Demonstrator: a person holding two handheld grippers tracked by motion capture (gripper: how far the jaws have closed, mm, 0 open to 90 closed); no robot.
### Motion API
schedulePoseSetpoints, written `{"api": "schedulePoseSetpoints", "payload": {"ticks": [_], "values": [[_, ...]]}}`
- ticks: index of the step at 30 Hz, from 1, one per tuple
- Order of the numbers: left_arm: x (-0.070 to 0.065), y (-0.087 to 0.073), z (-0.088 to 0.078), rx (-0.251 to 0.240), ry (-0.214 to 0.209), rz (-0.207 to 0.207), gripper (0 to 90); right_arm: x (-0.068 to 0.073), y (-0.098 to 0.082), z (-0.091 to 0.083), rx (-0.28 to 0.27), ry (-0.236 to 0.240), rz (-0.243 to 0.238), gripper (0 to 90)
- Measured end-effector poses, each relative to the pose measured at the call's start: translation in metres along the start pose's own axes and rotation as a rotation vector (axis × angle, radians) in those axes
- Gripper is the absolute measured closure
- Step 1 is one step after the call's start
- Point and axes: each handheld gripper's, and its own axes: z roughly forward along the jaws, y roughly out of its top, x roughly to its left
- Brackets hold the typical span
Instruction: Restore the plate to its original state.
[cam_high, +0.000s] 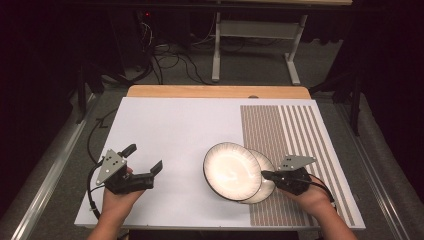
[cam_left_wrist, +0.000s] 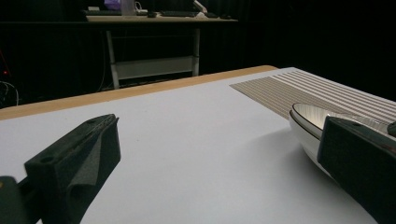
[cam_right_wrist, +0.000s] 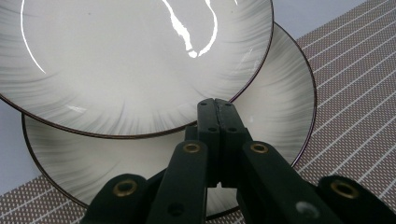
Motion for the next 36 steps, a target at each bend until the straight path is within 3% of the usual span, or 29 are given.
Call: {"api": "schedulePoseSetpoints", "payload": {"ticks": [36], "values": [[-0.0017,0.0013,-0.0031,-0.036,-0.001,0.015,0.1,0.0003,-0.0003,-0.0001,0.002,0.001,0.002,90.0]]}}
